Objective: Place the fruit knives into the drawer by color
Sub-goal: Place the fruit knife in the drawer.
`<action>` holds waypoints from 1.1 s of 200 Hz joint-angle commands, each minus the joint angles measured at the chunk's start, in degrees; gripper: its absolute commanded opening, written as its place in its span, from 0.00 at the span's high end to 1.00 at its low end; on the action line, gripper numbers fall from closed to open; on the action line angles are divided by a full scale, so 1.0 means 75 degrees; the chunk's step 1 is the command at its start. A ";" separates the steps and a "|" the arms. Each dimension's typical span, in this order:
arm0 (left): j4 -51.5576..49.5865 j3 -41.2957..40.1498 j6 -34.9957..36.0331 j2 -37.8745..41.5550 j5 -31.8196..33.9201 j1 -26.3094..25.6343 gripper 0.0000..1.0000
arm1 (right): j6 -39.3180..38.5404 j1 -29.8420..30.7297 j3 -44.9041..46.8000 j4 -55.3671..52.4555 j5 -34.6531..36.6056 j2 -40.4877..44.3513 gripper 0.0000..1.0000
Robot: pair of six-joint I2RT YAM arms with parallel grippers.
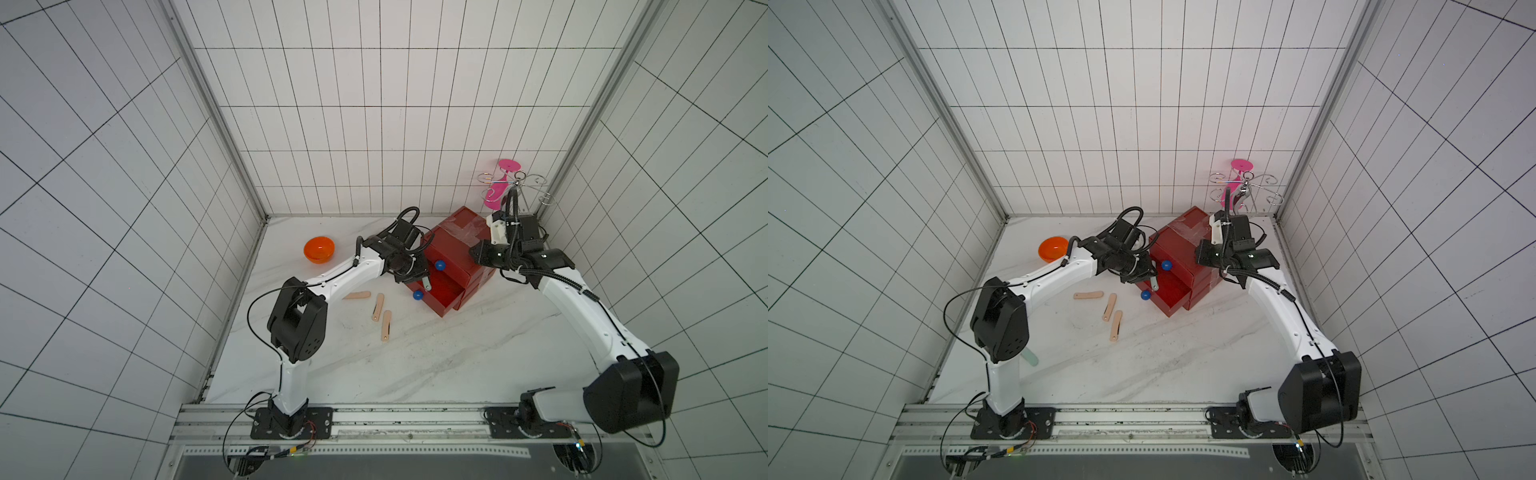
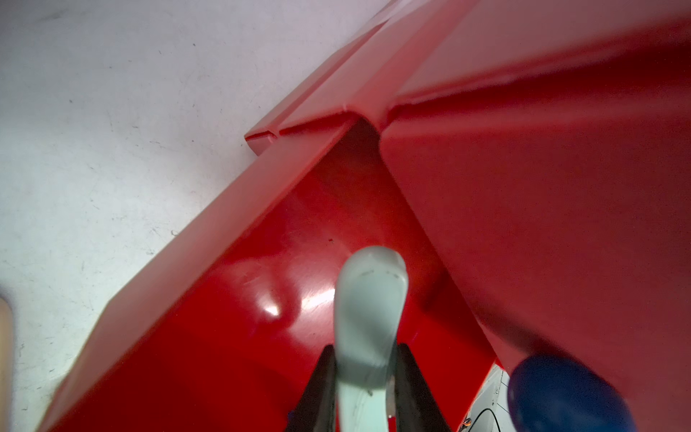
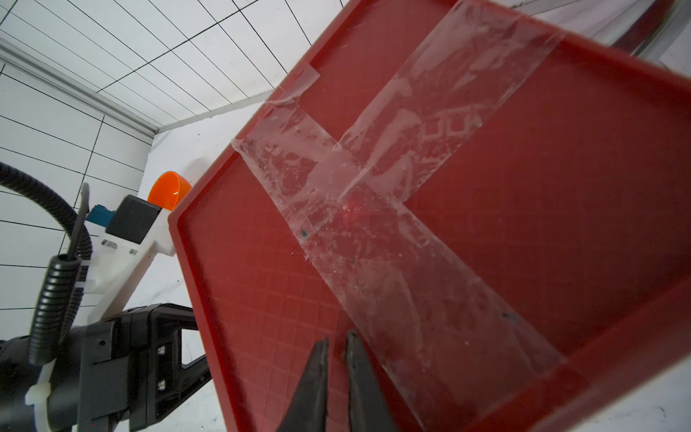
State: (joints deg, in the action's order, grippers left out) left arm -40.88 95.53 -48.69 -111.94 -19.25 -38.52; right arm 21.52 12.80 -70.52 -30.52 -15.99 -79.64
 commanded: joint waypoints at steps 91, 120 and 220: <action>-0.0171 0.0323 0.0045 -0.0028 0.0142 0.0015 0.66 | -0.0026 0.0286 0.0747 -0.3041 -0.0270 -0.0608 0.86; -0.0197 0.0401 0.0058 0.0018 0.0151 -0.0006 0.64 | -0.0033 0.0286 0.0753 -0.3036 -0.0276 -0.0608 0.86; -0.1713 0.1882 0.0717 0.0769 0.1048 0.0094 0.63 | -0.0080 0.0286 0.0652 -0.3112 -0.0259 -0.0616 0.86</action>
State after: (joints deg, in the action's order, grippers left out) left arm -47.88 105.56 -46.44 -110.48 -15.97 -38.50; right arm 21.52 12.80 -70.63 -30.63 -15.99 -79.59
